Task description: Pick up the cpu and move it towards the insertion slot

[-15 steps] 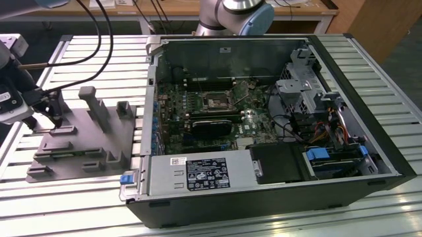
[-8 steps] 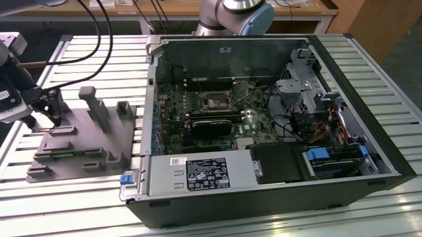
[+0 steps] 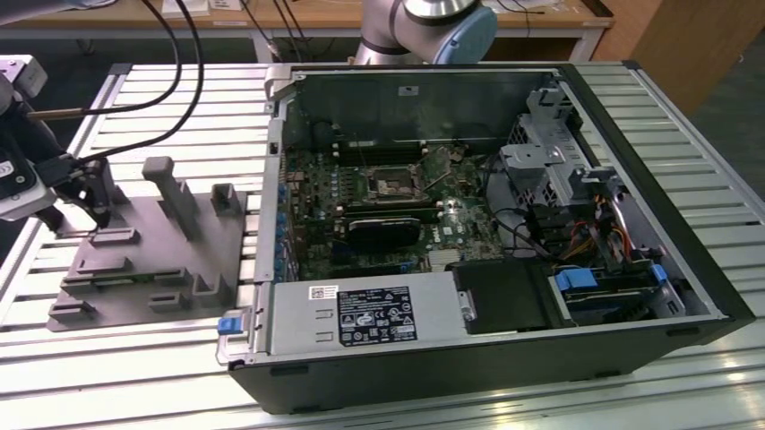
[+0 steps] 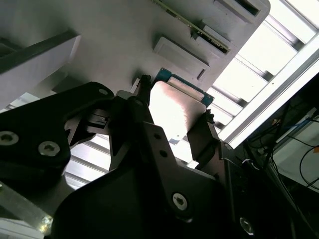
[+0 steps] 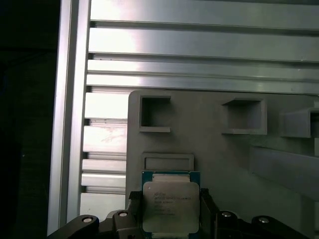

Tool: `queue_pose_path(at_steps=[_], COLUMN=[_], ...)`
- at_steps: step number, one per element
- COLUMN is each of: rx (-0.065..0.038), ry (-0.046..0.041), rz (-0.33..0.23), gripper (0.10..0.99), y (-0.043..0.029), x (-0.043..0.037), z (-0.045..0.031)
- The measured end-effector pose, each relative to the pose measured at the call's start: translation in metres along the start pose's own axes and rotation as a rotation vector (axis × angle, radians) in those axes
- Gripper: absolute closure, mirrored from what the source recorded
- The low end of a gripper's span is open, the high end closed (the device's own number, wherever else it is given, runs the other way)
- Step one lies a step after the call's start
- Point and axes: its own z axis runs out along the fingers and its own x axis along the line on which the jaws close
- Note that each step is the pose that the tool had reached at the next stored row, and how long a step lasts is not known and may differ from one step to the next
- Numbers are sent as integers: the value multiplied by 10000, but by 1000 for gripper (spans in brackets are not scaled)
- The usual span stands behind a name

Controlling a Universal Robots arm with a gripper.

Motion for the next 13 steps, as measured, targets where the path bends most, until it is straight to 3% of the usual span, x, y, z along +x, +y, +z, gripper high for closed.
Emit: queue_pose_path(at_steps=[13], rx=[0], ry=[0], rz=[0], gripper=[541], y=[4], x=[0], z=[-80])
